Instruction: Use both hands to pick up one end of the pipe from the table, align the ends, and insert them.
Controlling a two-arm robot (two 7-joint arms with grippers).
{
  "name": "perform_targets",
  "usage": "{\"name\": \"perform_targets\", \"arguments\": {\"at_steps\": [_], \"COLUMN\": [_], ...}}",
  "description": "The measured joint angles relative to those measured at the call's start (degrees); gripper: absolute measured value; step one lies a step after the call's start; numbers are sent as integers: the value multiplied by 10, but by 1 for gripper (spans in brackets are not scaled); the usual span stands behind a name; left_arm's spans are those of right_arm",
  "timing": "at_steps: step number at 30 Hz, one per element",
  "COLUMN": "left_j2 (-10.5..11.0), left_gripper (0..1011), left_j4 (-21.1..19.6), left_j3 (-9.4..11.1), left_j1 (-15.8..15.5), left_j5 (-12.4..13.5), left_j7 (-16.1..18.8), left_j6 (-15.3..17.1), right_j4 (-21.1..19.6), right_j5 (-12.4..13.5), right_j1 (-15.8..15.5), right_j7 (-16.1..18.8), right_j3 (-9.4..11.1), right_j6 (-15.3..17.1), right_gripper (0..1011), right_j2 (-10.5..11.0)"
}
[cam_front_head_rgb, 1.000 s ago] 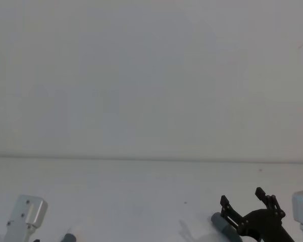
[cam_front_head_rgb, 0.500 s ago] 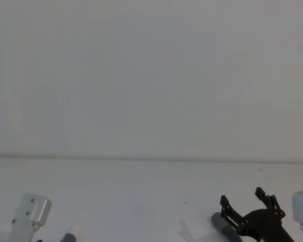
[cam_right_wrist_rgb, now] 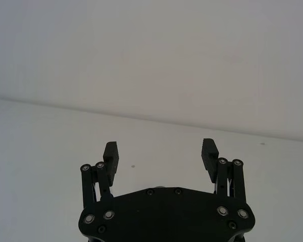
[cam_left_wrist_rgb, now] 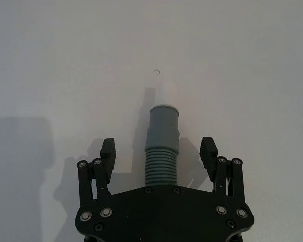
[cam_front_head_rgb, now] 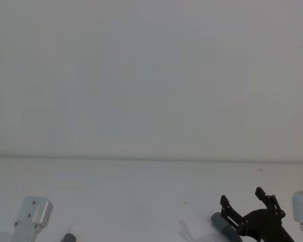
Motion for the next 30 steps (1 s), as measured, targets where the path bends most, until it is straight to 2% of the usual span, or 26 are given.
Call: {"name": "perform_targets", "arguments": {"at_steps": [5,12,13,15,16,19,22,25,30], "left_j2": [-4,-8,-8,-9,-9,-10,-11,-11,-11], "left_gripper": [944,756,756,657,657,515,456,345,334], "left_j4": [2,3,3,4,4,4,4,4,5], "left_j3": [-1,-2,-2,-2,-2,-2,-2,-3,-3], "left_j1": [0,1,1,1,1,1,1,1,1], "left_j5": [0,1,1,1,1,1,2,2,2], "left_j7": [1,3,3,3,3,3,4,4,4], "left_j6": [-1,-2,-2,-2,-2,-2,-3,-3,-3], "right_j4": [0,0,0,0,0,0,0,0,0], "right_j5": [0,0,0,0,0,0,0,0,0], "right_j1": [0,0,0,0,0,0,0,0,0], "right_j7": [0,0,0,0,0,0,0,0,0], "right_j3": [0,0,0,0,0,0,0,0,0], "right_j6": [0,0,0,0,0,0,0,0,0], "right_gripper": [1001,1002,1002,1001,1001,1001,1002,1001,1001], "right_j2": [0,0,0,0,0,0,0,0,0]}}
